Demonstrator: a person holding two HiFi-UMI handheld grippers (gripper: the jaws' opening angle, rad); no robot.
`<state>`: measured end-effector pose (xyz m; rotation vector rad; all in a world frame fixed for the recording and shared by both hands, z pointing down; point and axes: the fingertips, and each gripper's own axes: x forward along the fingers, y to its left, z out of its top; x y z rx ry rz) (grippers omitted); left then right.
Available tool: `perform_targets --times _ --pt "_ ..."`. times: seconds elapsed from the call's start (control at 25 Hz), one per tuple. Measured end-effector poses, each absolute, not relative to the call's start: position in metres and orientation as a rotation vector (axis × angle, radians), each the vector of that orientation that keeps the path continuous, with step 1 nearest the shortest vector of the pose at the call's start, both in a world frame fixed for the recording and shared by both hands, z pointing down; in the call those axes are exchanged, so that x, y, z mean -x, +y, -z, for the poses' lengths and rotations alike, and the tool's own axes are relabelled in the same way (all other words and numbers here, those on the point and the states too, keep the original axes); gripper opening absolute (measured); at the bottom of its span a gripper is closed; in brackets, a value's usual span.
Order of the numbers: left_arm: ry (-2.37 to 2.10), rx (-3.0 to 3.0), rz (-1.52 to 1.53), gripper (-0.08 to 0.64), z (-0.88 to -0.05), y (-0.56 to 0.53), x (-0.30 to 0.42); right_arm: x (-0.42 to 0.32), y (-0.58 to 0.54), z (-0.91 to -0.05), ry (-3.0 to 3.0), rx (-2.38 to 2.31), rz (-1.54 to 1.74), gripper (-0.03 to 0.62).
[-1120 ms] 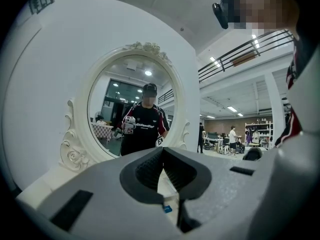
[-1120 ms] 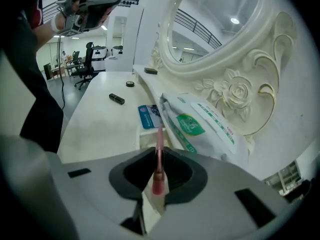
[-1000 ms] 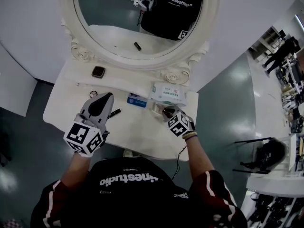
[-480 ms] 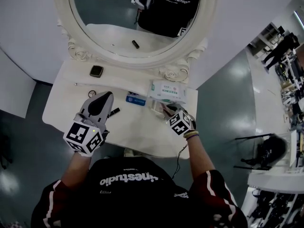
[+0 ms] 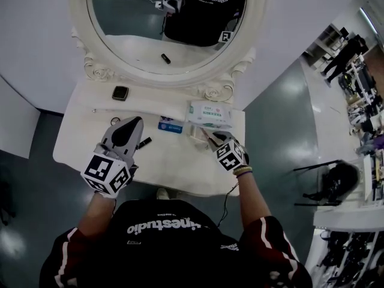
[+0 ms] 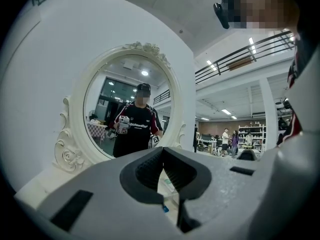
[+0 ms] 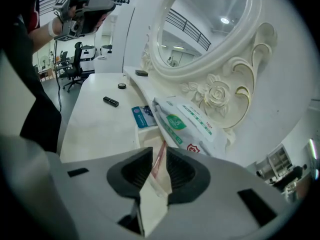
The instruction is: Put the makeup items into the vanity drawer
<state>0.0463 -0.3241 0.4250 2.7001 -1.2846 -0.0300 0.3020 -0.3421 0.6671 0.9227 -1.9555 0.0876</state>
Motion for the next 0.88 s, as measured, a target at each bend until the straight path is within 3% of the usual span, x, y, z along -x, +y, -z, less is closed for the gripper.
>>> perform_targets --times 0.88 --pt "-1.166 -2.77 0.084 0.005 -0.396 -0.311 -0.003 -0.271 -0.31 -0.612 -1.942 -1.177 -0.178 0.091"
